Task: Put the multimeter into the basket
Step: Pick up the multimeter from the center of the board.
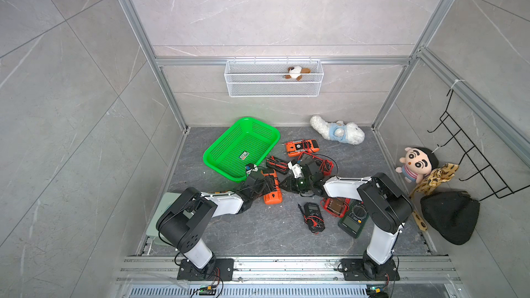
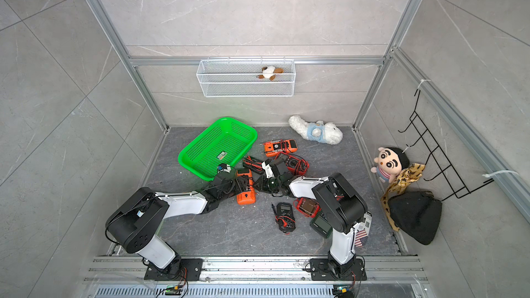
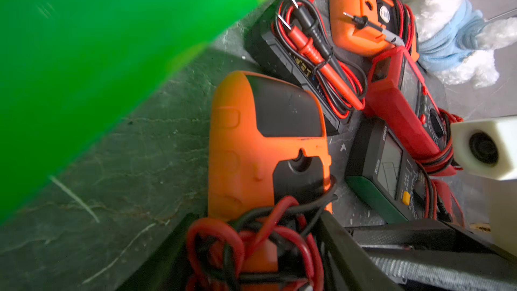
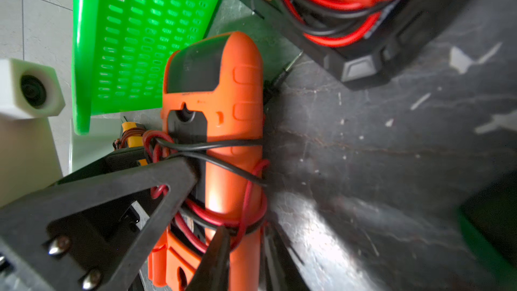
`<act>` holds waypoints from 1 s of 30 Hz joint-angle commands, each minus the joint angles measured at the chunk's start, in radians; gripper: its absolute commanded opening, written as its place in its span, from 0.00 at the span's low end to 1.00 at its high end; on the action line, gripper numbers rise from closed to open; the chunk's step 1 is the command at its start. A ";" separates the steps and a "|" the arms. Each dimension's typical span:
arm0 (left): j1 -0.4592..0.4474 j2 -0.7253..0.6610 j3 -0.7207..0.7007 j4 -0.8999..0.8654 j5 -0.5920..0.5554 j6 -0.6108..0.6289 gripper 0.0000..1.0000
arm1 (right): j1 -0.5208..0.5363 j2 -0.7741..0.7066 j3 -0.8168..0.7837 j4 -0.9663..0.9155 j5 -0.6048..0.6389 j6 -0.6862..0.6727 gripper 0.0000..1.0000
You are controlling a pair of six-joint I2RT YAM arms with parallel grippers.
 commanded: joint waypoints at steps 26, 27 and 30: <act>-0.091 -0.054 0.057 0.064 0.199 0.091 0.22 | 0.035 0.067 0.008 -0.133 0.089 -0.043 0.30; -0.092 -0.058 0.064 0.049 0.192 0.099 0.17 | 0.036 0.061 0.006 -0.137 0.096 -0.045 0.30; -0.093 -0.081 0.082 -0.010 0.160 0.128 0.00 | 0.035 0.032 0.004 -0.176 0.137 -0.067 0.37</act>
